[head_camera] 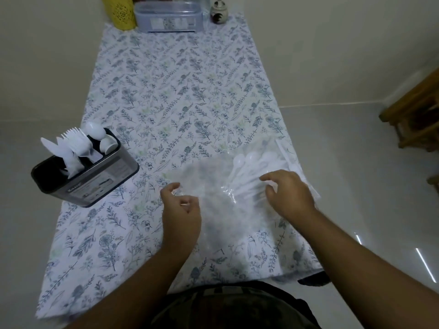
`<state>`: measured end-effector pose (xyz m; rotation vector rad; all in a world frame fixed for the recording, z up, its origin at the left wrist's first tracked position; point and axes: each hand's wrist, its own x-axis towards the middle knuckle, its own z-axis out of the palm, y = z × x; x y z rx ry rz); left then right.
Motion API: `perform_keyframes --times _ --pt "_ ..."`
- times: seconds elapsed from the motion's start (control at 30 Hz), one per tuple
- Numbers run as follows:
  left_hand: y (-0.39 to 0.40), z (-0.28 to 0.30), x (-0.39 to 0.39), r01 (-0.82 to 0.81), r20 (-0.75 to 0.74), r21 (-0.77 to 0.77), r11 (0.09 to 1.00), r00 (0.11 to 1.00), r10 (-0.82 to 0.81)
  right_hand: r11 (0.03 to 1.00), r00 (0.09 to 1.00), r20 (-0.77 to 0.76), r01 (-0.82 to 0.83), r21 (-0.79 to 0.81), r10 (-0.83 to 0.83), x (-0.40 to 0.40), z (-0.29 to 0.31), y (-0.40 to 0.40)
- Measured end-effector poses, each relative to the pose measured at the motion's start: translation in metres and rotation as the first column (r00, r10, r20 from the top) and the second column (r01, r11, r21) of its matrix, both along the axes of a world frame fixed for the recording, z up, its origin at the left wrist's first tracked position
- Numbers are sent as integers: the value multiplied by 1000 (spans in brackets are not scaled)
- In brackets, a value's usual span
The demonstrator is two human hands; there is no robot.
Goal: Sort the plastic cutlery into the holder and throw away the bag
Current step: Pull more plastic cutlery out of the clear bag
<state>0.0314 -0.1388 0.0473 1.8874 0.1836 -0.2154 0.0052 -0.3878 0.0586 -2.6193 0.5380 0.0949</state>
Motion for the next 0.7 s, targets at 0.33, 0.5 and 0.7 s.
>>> perform_keyframes --times 0.33,0.5,0.7 --pt "-4 -23 3 275 21 571 773 937 -349 990 994 -50 -104 -97 100 7 -59 -46" --pt "-10 -27 -1 277 -64 808 520 919 -389 992 991 127 -33 -120 48 7 -70 -43" --pt "-26 -46 7 263 -5 888 378 826 -564 992 987 163 10 -124 11 10 -73 -38"
